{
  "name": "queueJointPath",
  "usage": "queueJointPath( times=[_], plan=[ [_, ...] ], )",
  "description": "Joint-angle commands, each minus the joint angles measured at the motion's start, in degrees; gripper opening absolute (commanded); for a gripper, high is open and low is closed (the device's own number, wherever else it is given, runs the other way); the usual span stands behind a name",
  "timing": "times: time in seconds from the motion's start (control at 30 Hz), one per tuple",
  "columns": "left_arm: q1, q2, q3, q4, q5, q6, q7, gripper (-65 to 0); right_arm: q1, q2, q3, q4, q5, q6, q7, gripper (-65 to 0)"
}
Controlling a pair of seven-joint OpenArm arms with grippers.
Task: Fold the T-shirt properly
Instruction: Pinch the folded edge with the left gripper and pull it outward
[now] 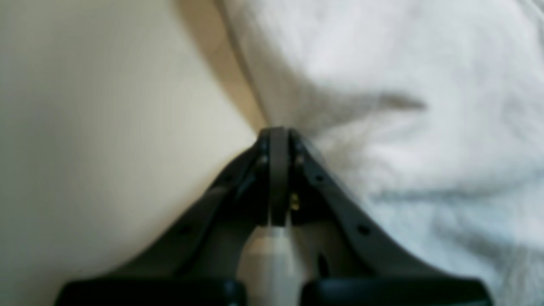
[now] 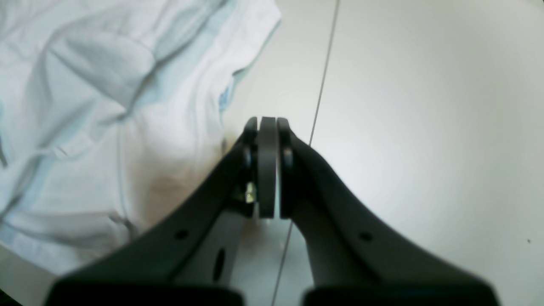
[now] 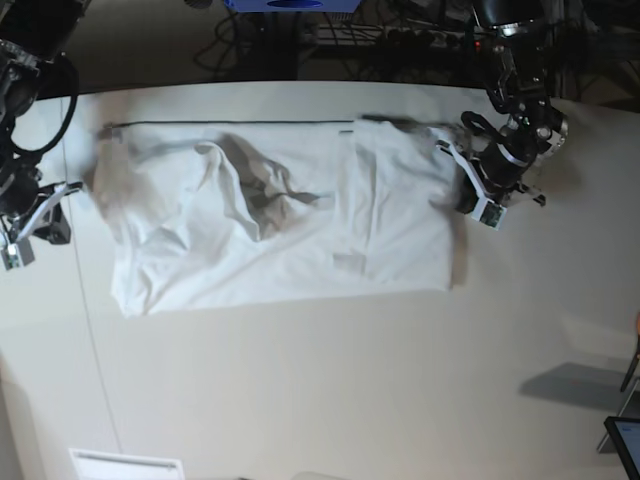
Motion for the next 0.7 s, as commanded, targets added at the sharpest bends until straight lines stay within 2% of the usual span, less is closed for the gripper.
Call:
queueJointPath(
  times=[0.0, 0.1, 0.23, 0.33, 0.4, 0.53, 0.67],
  plan=[
    [-0.65, -0.28, -0.03, 2.44, -1.23, 0.38, -1.47, -65.0, 0.84, 0.96, 0.51, 0.61, 0.79, 0.01, 0.10, -63.3],
    [-0.74, -0.28, 0.06, 4.72, -4.05, 0.38, -1.20, -65.0, 0.93, 0.96, 0.25, 0.61, 0.97, 0.01, -1.40, -60.5],
    [-1.26, -0.20, 0.06, 6.92, -6.68, 0.38, -1.12, -65.0, 0.93, 0.79, 0.25, 0.61, 0.97, 0.01, -3.16, -50.5],
    [-1.35, -0.46, -0.47, 8.68, -6.51, 0.38, -1.03, -65.0, 0.93, 0.70, 0.60, 0.61, 1.06, 0.01, -5.00, -45.6],
    [-1.00, -0.37, -4.33, 9.12, -6.51, 0.38, 0.91, -65.0, 0.93, 0.70, 0.69, 0.52, 2.55, 0.01, -6.94, -44.3],
    [-1.35, -0.28, -14.88, 8.59, -6.95, 0.38, 9.70, -65.0, 1.10, 1.14, 2.10, -1.50, 10.55, 0.01, -11.51, -44.3],
    [-0.74, -0.81, -19.72, 8.50, -7.03, 0.38, 11.10, -65.0, 4.62, 1.14, 5.53, -8.45, 14.86, 0.01, -15.64, -44.1]
  ],
)
